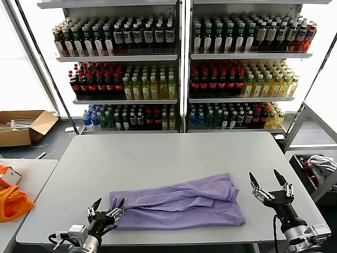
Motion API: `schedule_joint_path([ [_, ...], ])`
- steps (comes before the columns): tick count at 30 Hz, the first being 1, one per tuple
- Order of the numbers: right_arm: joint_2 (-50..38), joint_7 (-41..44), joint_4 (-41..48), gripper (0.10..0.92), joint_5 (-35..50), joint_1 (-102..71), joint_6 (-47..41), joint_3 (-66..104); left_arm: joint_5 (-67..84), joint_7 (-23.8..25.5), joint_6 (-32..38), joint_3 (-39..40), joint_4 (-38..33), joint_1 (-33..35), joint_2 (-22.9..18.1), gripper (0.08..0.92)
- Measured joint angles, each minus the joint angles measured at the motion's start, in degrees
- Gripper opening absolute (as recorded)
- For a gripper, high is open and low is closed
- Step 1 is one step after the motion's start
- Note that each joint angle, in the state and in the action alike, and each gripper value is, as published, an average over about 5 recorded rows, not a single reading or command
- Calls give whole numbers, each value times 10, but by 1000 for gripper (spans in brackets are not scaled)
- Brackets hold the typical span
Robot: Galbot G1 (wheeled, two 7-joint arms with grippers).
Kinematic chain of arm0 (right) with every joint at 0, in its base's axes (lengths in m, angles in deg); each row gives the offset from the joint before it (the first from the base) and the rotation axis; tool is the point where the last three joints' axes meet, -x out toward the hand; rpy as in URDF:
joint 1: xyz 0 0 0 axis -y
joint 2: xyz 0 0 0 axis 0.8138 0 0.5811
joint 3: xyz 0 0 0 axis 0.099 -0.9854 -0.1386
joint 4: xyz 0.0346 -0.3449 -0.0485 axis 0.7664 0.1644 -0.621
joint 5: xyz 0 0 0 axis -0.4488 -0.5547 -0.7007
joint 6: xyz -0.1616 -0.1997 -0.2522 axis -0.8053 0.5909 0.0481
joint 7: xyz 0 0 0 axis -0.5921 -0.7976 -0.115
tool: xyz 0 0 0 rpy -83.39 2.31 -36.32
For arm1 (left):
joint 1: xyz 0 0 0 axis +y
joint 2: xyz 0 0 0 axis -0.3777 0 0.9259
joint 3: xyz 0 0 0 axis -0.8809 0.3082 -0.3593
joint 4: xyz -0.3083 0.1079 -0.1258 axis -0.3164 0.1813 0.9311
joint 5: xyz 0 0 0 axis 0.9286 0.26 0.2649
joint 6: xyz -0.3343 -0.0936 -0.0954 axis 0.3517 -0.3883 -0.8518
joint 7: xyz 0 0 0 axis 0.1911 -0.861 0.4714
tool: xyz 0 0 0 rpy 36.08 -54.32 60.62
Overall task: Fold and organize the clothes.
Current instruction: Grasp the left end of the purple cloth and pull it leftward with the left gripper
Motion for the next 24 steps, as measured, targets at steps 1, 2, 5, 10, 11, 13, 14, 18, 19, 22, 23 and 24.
schedule_joint_path([
  [1, 0, -1, -1, 823, -1, 0, 1, -1, -1, -4, -1, 3, 4, -1, -3, 822],
  [2, -1, -1, -2, 823, -2, 0, 2, -2, -3, -8, -2, 5, 8, -3, -6, 823],
  [5, -2, -2, -3, 823, -3, 0, 4, -4, -7, -18, -3, 12, 18, -5, -14, 793],
  [10, -6, -7, -3, 823, -5, 2, 9, -4, -13, -25, -3, 22, 26, -3, -22, 673],
  [11, -6, -8, -3, 823, -5, 3, 9, -4, -15, -26, -1, 23, 28, -2, -24, 647],
  [13, -5, -10, -3, 823, -5, 3, 10, -5, -18, -25, 1, 25, 32, -2, -25, 586],
  [14, -5, -11, -4, 823, -5, 3, 11, -5, -19, -25, 3, 26, 34, -2, -25, 560],
  [18, -2, -13, -5, 823, -5, 3, 13, -9, -21, -21, 8, 29, 40, -4, -25, 439],
  [19, -2, -14, -5, 823, -5, 3, 14, -10, -20, -20, 9, 29, 41, -5, -25, 413],
  [22, -3, -16, -6, 823, -5, 3, 15, -9, -22, -16, 12, 27, 42, -9, -21, 326],
  [23, -3, -16, -6, 823, -5, 3, 15, -9, -24, -14, 13, 25, 43, -9, -20, 300],
  [24, -4, -17, -6, 823, -5, 4, 15, -9, -27, -12, 15, 23, 42, -10, -18, 265],
])
